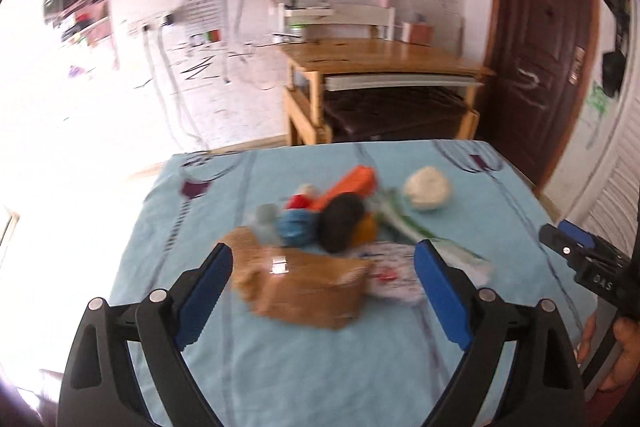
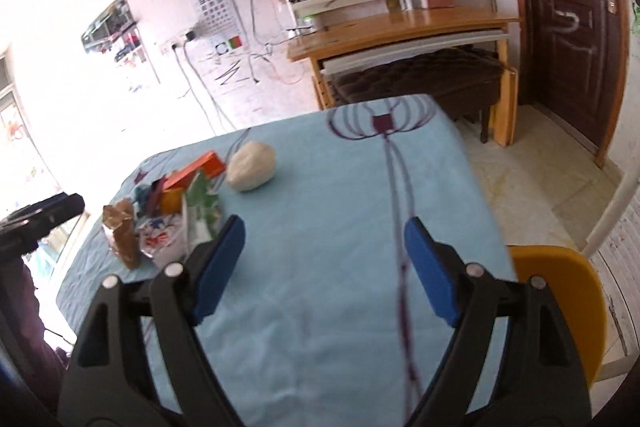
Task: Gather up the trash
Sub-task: 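Grasp the green-white packet with the right gripper while the left grasps the brown biscuit bag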
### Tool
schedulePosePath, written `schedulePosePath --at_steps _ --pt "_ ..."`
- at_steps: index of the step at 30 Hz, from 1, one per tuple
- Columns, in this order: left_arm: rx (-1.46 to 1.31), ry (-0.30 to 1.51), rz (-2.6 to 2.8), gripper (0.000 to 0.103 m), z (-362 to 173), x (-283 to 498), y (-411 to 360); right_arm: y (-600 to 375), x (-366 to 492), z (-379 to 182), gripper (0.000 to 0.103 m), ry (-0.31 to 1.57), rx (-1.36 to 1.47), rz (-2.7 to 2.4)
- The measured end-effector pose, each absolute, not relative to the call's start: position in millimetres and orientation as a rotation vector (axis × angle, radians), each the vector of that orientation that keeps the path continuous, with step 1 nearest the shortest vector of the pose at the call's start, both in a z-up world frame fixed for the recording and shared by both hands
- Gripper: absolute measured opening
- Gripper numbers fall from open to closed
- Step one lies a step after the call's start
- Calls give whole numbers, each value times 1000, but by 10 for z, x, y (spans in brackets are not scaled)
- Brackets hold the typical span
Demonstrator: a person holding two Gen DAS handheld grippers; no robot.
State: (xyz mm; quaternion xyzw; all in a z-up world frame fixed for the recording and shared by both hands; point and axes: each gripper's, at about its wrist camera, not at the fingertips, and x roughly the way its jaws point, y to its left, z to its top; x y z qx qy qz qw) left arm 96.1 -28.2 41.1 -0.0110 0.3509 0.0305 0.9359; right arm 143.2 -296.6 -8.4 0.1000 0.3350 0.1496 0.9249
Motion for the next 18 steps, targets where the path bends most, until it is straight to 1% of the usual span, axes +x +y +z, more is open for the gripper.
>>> schedulePosePath --at_steps 4,10,11,13,18 --pt "-48 721 88 87 357 887 -27 -2790 1485 -112 81 712 186 330" --pt "-29 742 77 87 213 915 34 -2406 1577 -163 82 761 120 377" --pt "-24 746 66 87 180 918 37 -2341 1590 -162 85 768 108 384" --pt "-15 754 38 87 112 944 20 -2233 1605 -150 87 774 84 392" --pt "-51 782 -34 87 -52 1036 82 -1973 1647 -113 87 792 28 412"
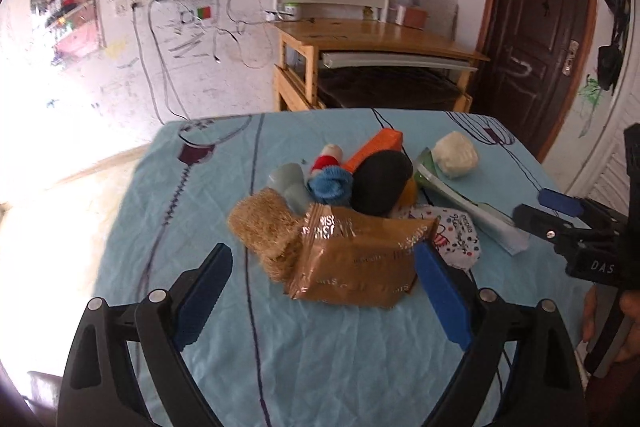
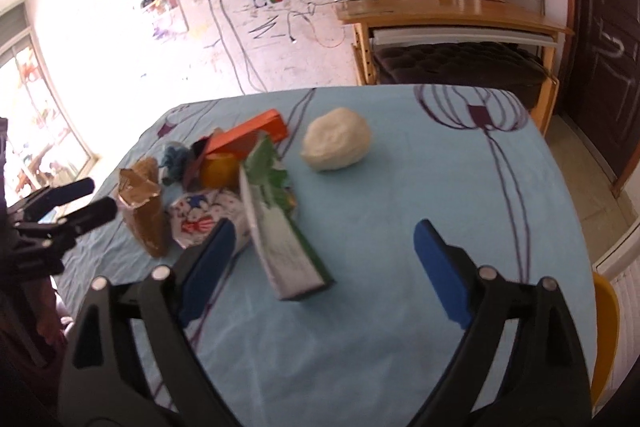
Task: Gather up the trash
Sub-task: 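Grasp the green-white packet with the right gripper while the left grasps the brown biscuit bag, then lift both held packets and carry them toward the orange bin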
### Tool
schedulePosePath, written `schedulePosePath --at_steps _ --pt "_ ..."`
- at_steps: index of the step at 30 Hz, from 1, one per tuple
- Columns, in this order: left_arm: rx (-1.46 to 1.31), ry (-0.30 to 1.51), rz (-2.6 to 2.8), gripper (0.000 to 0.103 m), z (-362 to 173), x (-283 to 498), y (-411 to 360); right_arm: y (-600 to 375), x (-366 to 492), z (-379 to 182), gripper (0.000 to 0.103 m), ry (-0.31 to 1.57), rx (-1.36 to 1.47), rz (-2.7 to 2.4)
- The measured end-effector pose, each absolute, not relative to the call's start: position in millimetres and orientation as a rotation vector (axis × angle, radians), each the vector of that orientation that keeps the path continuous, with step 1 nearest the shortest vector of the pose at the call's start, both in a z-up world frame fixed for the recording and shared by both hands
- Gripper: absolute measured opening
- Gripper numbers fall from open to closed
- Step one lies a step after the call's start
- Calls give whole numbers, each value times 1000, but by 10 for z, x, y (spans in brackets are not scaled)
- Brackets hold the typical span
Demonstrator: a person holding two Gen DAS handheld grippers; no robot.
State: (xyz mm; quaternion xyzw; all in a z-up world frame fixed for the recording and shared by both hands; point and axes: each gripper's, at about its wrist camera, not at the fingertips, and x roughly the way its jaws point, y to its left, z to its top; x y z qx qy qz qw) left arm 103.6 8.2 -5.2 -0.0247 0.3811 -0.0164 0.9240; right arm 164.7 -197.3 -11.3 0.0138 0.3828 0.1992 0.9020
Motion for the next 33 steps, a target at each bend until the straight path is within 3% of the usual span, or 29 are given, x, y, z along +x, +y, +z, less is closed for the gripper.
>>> schedulePosePath --at_steps 17,19,21,22,24,25,27,33 --pt "-53 834 -176 87 -323 1336 43 -1567 1811 -245 87 872 -110 366" --pt "-45 828 -170 84 -347 1329 21 -1532 1808 -256 87 867 -135 358" --pt "-25 810 -161 48 -331 1290 -12 -1506 1806 -281 69 876 -158 347" --pt "-23 809 -166 44 -321 1278 -17 -1491 1804 -300 53 881 -173 342" --pt "-33 797 -174 30 -294 1245 -7 -1495 1793 -321 36 883 -184 346" --pt "-43 793 -178 28 -282 1228 10 -1507 1787 -321 28 882 -172 355" --pt "-74 783 -187 22 -259 1186 59 -1570 1759 -304 23 872 -151 352" --pt "-149 754 -235 22 -132 1083 188 -1787 1706 -237 22 879 -25 408"
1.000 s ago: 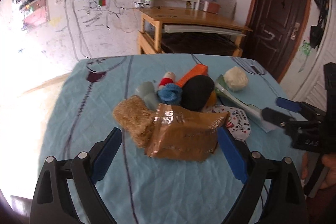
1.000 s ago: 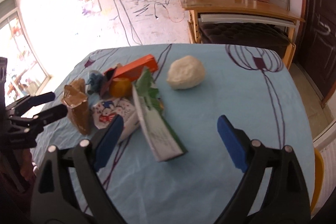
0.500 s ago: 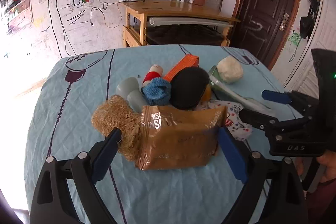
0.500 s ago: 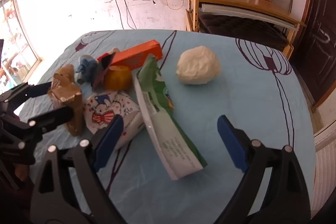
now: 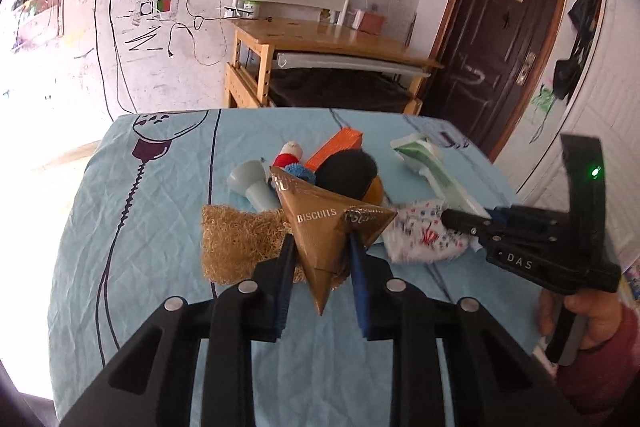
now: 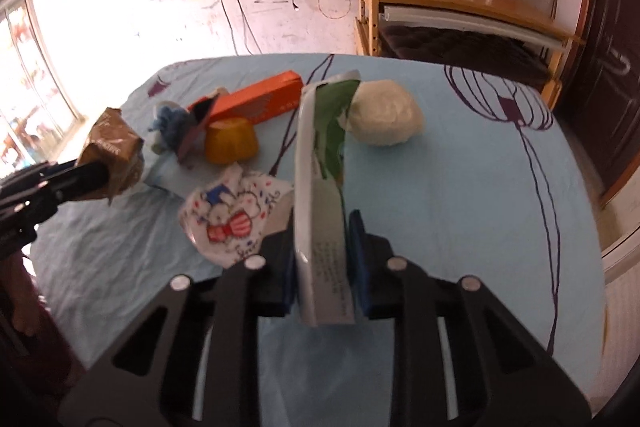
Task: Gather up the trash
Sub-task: 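Lift both held packets and carry them toward the orange bin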
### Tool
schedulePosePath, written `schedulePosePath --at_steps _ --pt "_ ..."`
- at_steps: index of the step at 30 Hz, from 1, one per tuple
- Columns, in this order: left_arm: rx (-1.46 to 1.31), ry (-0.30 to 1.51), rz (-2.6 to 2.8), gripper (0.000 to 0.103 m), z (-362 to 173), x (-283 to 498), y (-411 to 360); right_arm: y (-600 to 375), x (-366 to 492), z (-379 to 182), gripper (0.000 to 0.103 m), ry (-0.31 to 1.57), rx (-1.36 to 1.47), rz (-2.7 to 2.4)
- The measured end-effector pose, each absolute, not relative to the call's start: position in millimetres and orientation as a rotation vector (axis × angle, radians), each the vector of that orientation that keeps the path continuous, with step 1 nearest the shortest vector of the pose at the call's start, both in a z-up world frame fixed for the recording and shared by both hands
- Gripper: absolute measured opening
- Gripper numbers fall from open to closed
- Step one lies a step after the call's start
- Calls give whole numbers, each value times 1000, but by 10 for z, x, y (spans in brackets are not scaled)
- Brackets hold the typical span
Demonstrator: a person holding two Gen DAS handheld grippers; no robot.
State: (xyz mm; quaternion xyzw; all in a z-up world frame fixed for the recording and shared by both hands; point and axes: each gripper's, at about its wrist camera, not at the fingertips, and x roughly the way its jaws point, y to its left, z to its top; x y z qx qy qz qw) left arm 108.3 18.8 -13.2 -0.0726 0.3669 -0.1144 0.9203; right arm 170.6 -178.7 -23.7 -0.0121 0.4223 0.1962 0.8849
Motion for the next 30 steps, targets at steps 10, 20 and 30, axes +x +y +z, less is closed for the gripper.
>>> schedulePosePath --at_steps 10,20,30 --pt "-122 738 -253 22 -5 980 96 -2076 1599 -139 22 863 150 492" --pt "-84 760 -256 22 0 1009 -32 -2362 1595 -277 34 886 270 499" --pt "-57 784 -263 22 -33 1044 -152 -2424 1566 -306 34 866 226 473"
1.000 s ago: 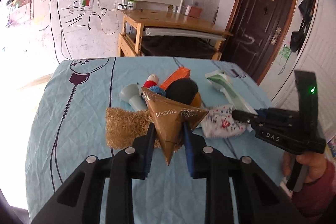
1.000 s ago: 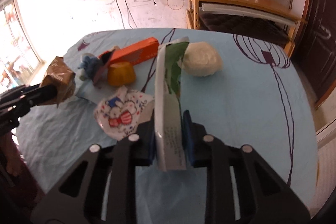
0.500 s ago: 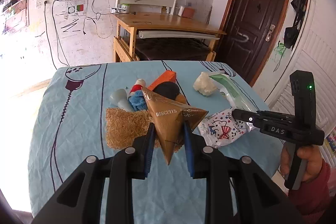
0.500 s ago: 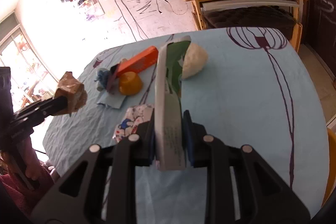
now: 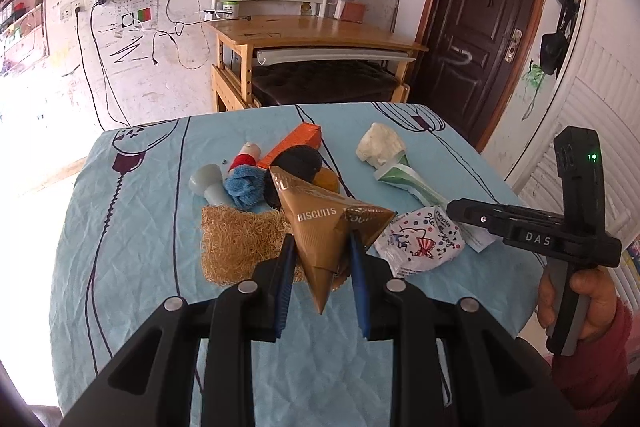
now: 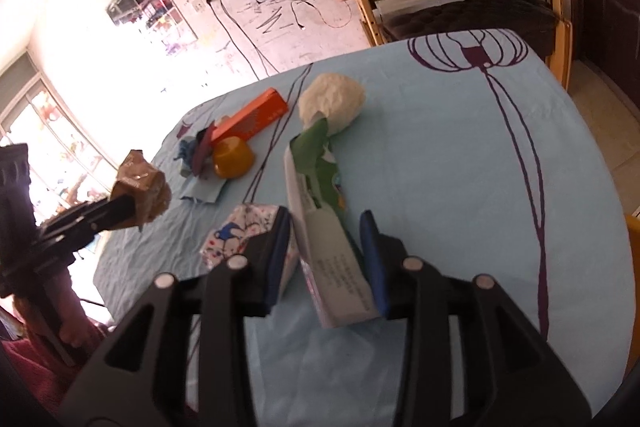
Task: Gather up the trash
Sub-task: 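Lift both held packets and carry them toward the orange bin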
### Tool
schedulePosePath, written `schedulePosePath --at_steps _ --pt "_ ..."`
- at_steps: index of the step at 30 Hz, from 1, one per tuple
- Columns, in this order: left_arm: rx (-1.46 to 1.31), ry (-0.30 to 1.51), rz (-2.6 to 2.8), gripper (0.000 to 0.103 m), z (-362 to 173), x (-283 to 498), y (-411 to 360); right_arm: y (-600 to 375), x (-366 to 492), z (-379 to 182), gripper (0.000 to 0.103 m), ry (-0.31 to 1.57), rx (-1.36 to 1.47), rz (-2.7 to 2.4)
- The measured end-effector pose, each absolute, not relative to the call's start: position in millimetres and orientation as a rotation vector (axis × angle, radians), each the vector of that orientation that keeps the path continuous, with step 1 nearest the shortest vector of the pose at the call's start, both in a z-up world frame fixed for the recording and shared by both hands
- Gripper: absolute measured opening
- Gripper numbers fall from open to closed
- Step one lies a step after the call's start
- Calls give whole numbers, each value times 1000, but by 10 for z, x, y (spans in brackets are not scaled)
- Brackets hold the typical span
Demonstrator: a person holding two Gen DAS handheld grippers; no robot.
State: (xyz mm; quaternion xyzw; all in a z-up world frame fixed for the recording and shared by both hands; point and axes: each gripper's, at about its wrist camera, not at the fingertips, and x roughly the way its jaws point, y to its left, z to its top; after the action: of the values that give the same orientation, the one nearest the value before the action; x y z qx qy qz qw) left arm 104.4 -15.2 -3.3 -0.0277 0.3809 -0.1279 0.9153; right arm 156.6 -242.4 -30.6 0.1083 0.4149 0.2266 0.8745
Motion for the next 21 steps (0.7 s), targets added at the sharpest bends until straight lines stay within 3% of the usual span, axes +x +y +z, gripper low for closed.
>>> schedulePosePath --at_steps 11,17,21 --pt "-44 788 -270 22 -24 1038 -217 -2319 1525 -348 31 838 -26 310" --pt "-34 788 -274 22 -6 1024 -277 -2417 1496 -287 22 799 -11 287" --pt "-27 780 -276 22 32 1020 -318 -2530 1442 -174 21 765 43 312"
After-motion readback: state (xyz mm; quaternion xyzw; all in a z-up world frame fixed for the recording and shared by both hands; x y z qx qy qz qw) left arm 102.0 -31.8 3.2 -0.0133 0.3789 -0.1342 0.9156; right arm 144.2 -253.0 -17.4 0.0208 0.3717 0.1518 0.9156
